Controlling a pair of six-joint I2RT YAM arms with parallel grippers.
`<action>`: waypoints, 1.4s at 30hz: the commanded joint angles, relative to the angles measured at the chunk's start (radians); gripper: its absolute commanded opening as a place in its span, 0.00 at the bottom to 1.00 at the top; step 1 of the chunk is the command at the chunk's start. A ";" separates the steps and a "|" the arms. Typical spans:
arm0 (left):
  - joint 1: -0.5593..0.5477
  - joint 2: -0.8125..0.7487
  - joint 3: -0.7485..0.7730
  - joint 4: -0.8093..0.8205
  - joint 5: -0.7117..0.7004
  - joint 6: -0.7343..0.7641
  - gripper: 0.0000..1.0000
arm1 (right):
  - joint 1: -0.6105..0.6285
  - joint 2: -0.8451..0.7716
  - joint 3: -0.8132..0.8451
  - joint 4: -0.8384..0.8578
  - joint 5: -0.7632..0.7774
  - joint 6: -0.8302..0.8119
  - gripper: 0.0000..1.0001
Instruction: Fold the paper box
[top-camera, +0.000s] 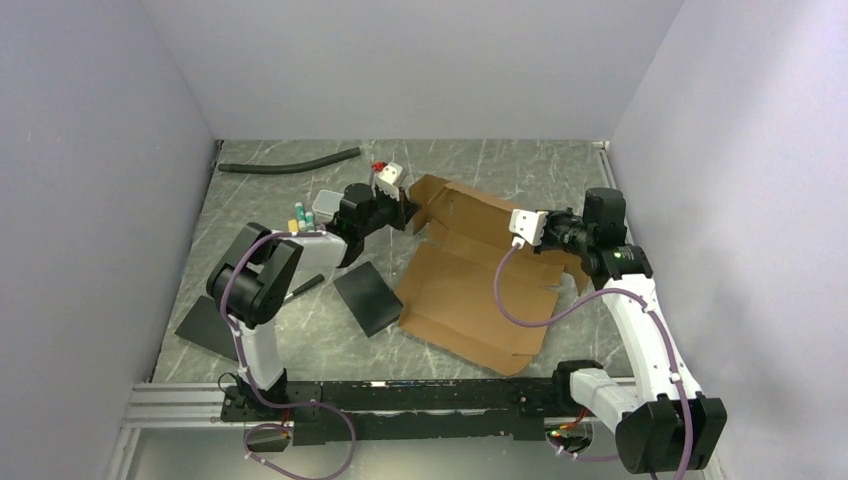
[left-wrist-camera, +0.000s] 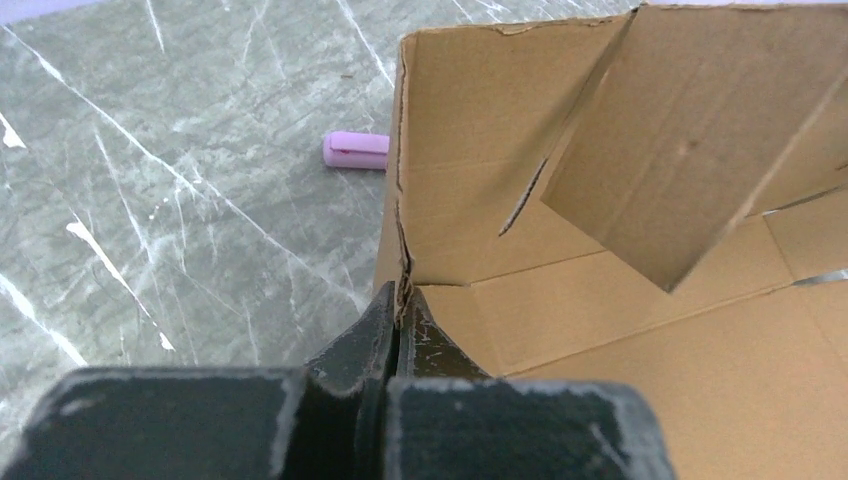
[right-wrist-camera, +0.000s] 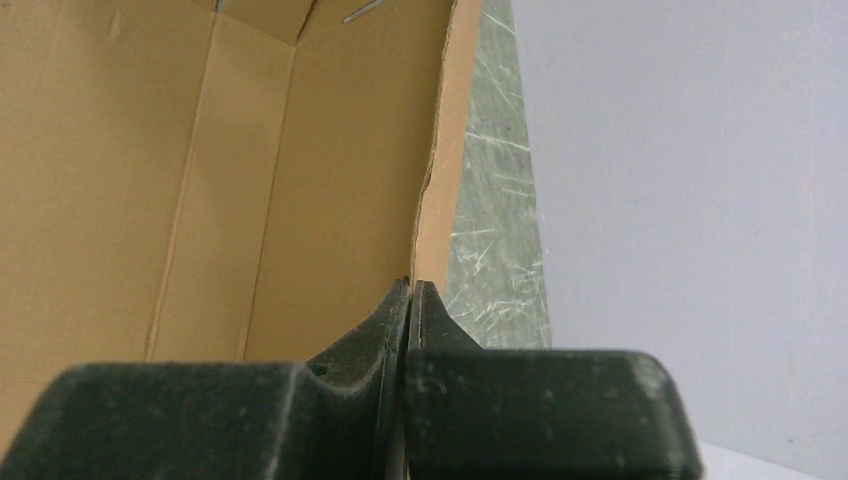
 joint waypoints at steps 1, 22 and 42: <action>-0.010 -0.094 0.062 -0.086 0.035 -0.076 0.00 | 0.003 -0.022 -0.027 0.075 0.020 0.083 0.00; -0.071 -0.143 0.152 -0.338 -0.017 -0.395 0.00 | 0.035 -0.046 -0.094 0.126 0.083 0.169 0.00; -0.090 -0.117 0.335 -0.579 -0.012 -0.570 0.00 | 0.061 -0.074 -0.091 0.056 0.076 0.193 0.00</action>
